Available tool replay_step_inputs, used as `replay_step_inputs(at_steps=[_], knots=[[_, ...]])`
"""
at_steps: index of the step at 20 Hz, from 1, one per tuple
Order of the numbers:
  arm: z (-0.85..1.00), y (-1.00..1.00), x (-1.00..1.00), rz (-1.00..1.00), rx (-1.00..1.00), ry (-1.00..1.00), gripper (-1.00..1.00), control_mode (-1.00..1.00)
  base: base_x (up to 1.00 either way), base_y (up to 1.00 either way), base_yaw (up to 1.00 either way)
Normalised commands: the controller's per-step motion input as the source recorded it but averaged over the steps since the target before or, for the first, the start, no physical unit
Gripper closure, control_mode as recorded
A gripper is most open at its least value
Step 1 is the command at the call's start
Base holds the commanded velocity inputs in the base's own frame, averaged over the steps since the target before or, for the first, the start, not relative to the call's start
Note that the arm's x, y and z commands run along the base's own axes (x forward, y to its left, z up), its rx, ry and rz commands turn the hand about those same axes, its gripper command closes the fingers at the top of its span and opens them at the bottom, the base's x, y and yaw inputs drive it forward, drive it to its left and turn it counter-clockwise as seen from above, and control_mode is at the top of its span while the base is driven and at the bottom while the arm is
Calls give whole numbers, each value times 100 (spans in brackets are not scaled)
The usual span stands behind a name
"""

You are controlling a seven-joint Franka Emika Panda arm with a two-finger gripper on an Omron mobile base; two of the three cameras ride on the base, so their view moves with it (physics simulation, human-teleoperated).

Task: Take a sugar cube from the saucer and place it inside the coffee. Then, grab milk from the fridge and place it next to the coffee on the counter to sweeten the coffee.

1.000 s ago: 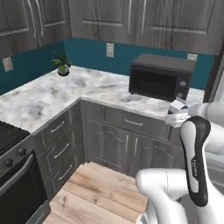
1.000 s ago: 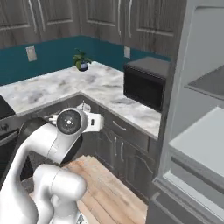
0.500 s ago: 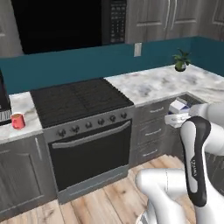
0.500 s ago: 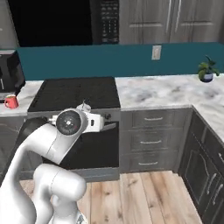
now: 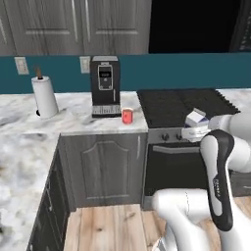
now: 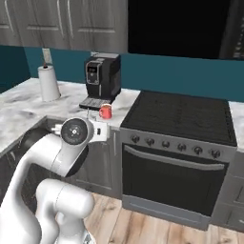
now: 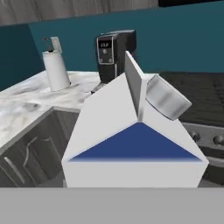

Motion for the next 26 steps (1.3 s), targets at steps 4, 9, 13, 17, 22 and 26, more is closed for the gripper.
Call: replay_step_inputs(at_steps=[4,9,13,17,22,26], knots=[[0,0,0,0,0,0,100,100,94,83,5],[0,0,0,0,0,0,100,100,77,48,-7],[0,0,0,0,0,0,100,100,59,6,-3],[0,0,0,0,0,0,100,100,42,0,0],[0,0,0,0,0,0,100,100,21,0,0],[0,0,0,0,0,0,100,100,39,0,0]])
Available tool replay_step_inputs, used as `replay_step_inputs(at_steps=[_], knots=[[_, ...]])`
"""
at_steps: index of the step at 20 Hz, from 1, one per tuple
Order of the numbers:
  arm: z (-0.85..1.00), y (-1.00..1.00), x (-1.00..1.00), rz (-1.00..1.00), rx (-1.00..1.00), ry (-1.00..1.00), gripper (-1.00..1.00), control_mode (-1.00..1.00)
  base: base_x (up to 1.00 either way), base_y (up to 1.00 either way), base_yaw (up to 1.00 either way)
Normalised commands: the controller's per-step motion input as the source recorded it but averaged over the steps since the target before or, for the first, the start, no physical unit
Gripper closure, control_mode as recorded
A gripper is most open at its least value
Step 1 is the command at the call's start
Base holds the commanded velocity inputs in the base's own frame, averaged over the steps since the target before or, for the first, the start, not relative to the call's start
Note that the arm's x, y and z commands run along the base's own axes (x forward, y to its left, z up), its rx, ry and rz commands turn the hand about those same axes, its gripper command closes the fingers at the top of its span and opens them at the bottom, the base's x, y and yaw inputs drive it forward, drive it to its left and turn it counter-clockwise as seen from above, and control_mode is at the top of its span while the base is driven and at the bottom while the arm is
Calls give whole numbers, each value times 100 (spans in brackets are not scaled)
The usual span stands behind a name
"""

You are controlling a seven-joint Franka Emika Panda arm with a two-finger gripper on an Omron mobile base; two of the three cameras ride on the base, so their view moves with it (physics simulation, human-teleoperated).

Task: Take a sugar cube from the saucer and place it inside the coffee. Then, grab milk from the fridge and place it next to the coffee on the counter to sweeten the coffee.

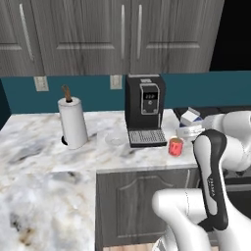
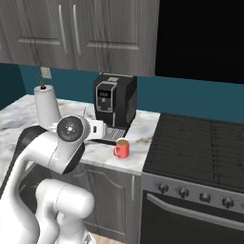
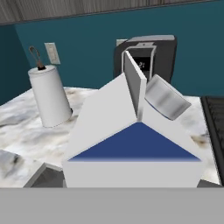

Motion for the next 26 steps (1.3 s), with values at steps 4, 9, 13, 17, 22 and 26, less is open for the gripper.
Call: replay_step_inputs(at_steps=[4,9,13,17,22,26], knots=[[0,0,0,0,0,0,100,100,44,0,0],[-1,-24,3,4,0,0,100,-100,5,0,0],[-5,-72,3,18,3,0,100,-100,0,0,0],[-17,-43,39,23,0,7,100,-100,0,0,0],[-19,-25,57,25,0,13,100,-100,0,0,0],[-25,-24,17,24,0,3,100,-100,0,0,0]])
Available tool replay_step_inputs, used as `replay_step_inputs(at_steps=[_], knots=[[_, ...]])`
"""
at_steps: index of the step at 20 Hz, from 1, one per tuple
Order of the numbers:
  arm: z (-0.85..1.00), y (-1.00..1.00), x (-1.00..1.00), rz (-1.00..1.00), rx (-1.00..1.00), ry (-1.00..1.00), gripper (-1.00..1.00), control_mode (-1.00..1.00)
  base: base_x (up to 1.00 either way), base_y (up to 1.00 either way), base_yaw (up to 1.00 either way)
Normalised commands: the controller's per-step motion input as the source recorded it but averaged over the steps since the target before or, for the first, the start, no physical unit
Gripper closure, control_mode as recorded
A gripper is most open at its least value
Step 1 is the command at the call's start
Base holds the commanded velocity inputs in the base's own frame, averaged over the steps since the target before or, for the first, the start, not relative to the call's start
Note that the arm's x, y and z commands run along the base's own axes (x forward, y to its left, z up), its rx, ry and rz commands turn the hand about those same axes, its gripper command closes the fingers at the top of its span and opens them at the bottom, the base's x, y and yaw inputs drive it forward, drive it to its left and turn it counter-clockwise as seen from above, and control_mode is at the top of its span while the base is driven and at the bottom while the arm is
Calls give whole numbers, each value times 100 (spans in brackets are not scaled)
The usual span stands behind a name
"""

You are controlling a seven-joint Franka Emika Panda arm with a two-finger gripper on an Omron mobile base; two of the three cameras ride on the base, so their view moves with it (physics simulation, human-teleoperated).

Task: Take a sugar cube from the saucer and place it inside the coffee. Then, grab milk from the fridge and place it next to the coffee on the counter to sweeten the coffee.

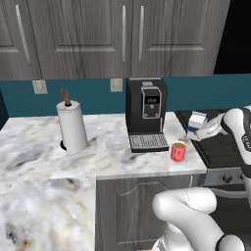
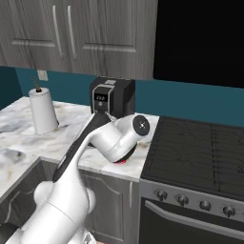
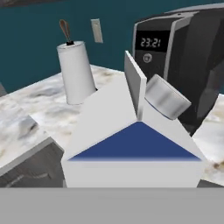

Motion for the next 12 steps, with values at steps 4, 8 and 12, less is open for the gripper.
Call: replay_step_inputs(at_steps=[4,8,12], knots=[[-32,-28,-2,12,2,-3,100,-100,0,0,0],[-45,-29,0,-8,3,-4,100,-100,0,0,0],[-44,-39,5,-17,8,0,100,-100,0,0,0]])
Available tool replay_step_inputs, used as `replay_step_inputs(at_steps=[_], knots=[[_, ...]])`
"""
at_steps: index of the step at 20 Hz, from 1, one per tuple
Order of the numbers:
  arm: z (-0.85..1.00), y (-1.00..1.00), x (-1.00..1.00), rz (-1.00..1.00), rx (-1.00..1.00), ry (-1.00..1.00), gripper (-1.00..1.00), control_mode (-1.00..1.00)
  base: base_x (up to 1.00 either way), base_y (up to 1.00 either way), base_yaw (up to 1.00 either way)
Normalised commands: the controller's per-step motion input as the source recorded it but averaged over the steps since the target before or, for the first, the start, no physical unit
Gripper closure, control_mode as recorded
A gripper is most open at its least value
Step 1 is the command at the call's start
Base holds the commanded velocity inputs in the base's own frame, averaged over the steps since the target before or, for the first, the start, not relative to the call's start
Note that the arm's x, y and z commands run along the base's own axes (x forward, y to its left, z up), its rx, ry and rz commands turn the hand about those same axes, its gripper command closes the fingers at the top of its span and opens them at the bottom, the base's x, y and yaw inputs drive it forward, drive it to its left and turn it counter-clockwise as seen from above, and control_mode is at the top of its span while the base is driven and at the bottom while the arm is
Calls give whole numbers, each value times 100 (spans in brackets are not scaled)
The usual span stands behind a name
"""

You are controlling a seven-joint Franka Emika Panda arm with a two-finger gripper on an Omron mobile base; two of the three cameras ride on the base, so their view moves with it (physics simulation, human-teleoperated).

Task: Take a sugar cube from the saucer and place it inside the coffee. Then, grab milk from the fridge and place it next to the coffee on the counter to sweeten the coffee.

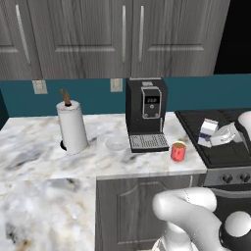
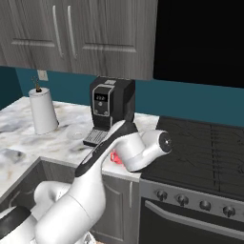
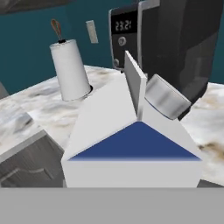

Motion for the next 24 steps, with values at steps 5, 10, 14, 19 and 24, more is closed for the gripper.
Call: replay_step_inputs(at_steps=[5,10,14,19,24], knots=[[-40,-24,2,-8,1,0,100,-100,0,0,0],[-39,-9,0,-2,0,0,100,-100,0,0,0],[-26,-7,23,0,0,0,100,-100,0,0,0],[-22,-5,46,0,-2,0,100,-100,0,0,0],[-39,-30,36,0,-4,0,100,-100,0,0,0]])
